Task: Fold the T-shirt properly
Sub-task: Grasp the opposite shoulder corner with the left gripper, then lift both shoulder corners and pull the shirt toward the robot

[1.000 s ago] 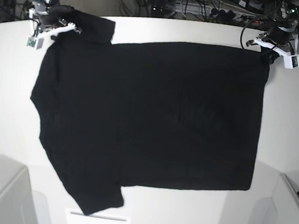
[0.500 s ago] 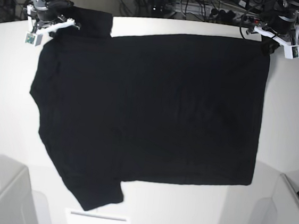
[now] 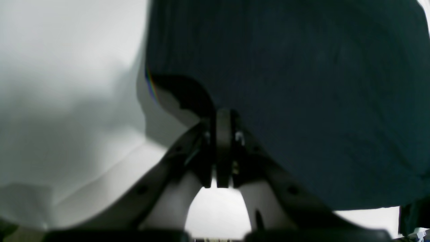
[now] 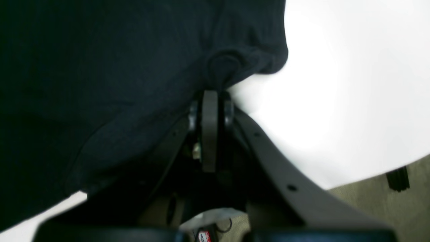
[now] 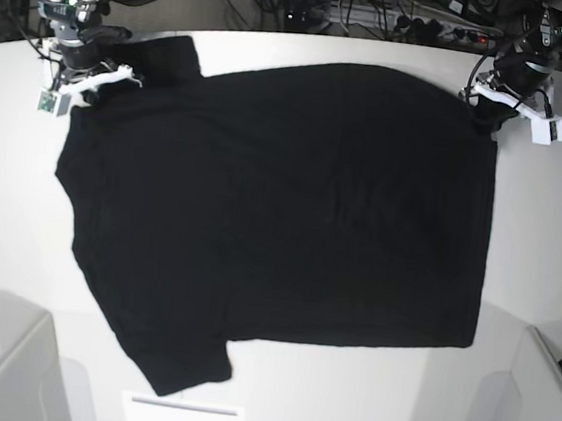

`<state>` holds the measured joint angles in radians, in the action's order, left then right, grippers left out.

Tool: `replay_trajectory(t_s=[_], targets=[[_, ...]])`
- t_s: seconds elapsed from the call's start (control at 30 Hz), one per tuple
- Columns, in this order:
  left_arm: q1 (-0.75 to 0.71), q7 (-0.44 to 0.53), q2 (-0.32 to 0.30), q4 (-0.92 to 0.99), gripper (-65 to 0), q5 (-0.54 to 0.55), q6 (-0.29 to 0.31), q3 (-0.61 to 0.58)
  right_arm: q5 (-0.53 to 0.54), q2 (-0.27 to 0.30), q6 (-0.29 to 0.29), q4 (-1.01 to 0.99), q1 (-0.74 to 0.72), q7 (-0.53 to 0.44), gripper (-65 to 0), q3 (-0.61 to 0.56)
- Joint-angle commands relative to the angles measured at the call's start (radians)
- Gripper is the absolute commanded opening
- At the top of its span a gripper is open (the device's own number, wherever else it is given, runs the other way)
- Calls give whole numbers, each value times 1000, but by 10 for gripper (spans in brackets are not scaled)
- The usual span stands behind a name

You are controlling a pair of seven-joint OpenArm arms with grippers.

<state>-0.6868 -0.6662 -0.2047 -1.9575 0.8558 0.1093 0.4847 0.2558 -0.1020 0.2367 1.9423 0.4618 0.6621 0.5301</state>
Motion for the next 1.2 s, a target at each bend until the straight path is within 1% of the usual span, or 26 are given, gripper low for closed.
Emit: replay_trajectory(t_s=[0.0, 0.07, 0.13, 0.23, 0.33, 0.43, 0.73, 0.8, 0.93, 1.07, 1.17], targets=[[-12, 13, -8, -19, -650, 15, 8, 6, 4, 6, 5, 19, -1, -18, -650, 0], [-18, 13, -11, -19, -650, 13, 8, 7, 4, 8, 5, 19, -4, -18, -650, 0], [-20, 13, -16, -18, -650, 12, 8, 33, 3, 8, 5, 19, -22, -18, -650, 0], [-20, 13, -11, -21, -650, 13, 8, 72, 3, 29, 5, 16, -48, -17, -650, -17], [-14, 13, -11, -23, -650, 13, 8, 73, 3, 52, 3, 18, -70, 31, -650, -52], [-17, 13, -11, -23, -650, 13, 8, 68, 3, 54, -1, 16, -104, 68, -650, -61], [-11, 18, -9, -24, -650, 16, 8, 76, 1, 57, -3, 12, -186, 109, -650, -67], [12, 16, -12, -24, -650, 16, 8, 76, 1, 58, -3, 9, -209, 121, -650, -67], [40, 15, -11, -24, -650, 16, 7, 76, 1, 81, -3, -31, -263, 167, -650, -69], [89, 12, -12, -16, -650, 16, 2, 76, 1, 87, -3, -57, -297, 170, -650, -69], [126, -39, -11, -16, -650, 13, 0, 76, 1, 101, -3, -90, -324, 172, -650, -71]])
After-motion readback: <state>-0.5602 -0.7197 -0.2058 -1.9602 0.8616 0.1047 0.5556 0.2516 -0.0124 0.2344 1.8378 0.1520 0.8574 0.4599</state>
